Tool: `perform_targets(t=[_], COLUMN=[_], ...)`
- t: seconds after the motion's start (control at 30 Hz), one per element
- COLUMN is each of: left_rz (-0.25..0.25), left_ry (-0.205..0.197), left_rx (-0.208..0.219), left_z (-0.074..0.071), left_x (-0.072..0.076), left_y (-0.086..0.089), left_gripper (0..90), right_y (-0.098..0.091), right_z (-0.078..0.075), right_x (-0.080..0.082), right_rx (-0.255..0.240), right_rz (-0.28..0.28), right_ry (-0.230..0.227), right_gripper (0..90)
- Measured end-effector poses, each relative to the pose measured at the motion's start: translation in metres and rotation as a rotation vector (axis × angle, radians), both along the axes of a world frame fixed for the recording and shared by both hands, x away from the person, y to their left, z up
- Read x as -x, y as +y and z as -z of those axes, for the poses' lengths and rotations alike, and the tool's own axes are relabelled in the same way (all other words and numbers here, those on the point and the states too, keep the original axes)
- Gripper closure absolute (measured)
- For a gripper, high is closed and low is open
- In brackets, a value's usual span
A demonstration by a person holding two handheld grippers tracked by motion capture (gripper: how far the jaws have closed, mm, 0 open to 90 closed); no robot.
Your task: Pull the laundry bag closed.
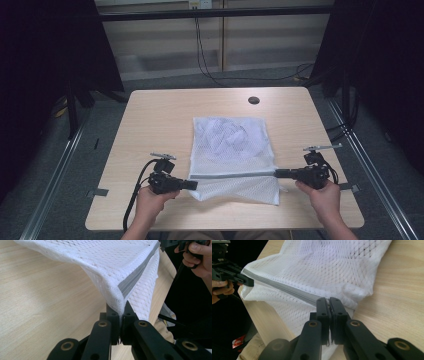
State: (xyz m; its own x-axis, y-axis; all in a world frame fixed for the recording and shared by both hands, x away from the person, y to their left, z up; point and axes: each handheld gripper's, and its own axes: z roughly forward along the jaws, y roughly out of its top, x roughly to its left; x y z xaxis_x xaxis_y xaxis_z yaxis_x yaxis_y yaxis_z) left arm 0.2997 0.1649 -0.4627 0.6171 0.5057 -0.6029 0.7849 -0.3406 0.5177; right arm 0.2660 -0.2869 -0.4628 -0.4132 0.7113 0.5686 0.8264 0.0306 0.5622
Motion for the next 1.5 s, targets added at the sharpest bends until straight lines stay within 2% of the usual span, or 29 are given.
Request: perform_targets(t=[0.27, 0.37, 0.57, 0.73, 0.9, 0.97, 1.03, 1.17, 1.27, 1.4, 1.5], left_rz=[0.017, 0.012, 0.014, 0.025, 0.029, 0.012, 0.007, -0.004, -0.024, -0.034, -0.040], left_ry=[0.001, -0.001, 0.000, -0.017, -0.024, -0.051, -0.054, -0.089, -0.129, -0.193, -0.237], left_rx=[-0.003, -0.007, 0.002, 0.011, -0.007, -0.012, -0.020, -0.043, -0.032, -0.066, -0.068], left_z=[0.0008, 0.0007, 0.0005, 0.0004, 0.0014, 0.0009, 0.0007, -0.0003, -0.0021, -0.0038, -0.0042], left_x=[-0.0004, -0.0001, 0.0002, 0.0004, -0.0006, -0.0004, -0.0013, -0.0018, -0.0009, -0.0018, -0.0021], left_y=[-0.0008, -0.0003, 0.0002, 0.0014, 0.0019, 0.0021, 0.0030, 0.0040, 0.0042, 0.0058, 0.0067], left_gripper=[88.4, 88.4, 88.4, 86.2, 67.3, 58.1, 47.0, 37.1, 31.6, 17.8, 13.7], right_y=[-0.0052, -0.0052, -0.0061, -0.0064, -0.0038, -0.0033, -0.0034, -0.0038, -0.0031, -0.0021, -0.0020], right_z=[-0.0009, -0.0014, -0.0014, -0.0021, -0.0019, -0.0025, -0.0025, -0.0037, -0.0056, -0.0075, -0.0076], right_x=[0.0018, 0.0023, 0.0025, 0.0032, 0.0040, 0.0048, 0.0050, 0.0051, 0.0050, 0.0055, 0.0056], right_rx=[0.003, 0.020, 0.009, 0.003, 0.031, 0.044, 0.043, 0.052, 0.068, 0.074, 0.085], right_rz=[0.014, 0.021, 0.022, 0.015, 0.015, 0.021, 0.031, 0.058, 0.063, 0.069, 0.072], right_ry=[-0.005, -0.008, -0.003, -0.026, -0.035, -0.045, -0.062, -0.081, -0.110, -0.141, -0.170], right_gripper=[86.8, 86.8, 86.8, 86.4, 85.9, 85.5, 76.9, 60.9, 53.0, 41.3, 32.2])
